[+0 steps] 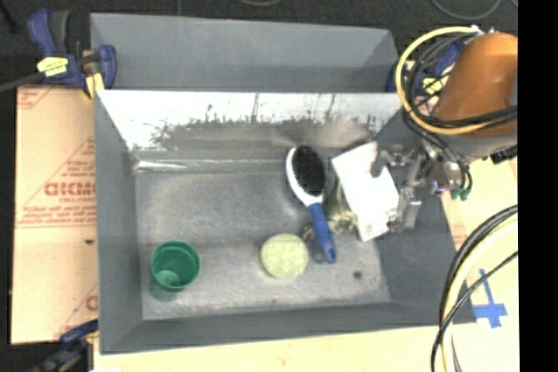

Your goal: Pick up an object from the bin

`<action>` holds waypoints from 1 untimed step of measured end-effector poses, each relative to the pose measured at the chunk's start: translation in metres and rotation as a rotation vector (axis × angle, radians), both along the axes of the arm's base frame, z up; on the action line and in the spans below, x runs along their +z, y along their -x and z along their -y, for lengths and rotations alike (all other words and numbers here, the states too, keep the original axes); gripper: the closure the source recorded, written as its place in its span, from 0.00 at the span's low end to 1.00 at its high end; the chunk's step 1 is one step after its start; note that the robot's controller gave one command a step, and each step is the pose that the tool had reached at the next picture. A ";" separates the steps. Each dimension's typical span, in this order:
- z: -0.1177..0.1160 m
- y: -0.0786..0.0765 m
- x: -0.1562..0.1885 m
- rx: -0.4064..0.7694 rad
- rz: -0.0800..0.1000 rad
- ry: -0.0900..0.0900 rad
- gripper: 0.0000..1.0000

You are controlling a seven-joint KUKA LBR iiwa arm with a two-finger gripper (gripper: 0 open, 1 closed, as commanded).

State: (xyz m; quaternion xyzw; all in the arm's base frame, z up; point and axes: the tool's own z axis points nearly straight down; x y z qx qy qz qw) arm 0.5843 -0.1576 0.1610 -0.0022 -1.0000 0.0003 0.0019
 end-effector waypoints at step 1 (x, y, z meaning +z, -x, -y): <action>-0.001 -0.002 0.005 0.004 0.008 0.002 0.00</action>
Offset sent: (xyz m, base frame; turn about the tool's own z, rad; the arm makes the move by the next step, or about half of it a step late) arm -0.0240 0.1235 -0.0595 -0.1882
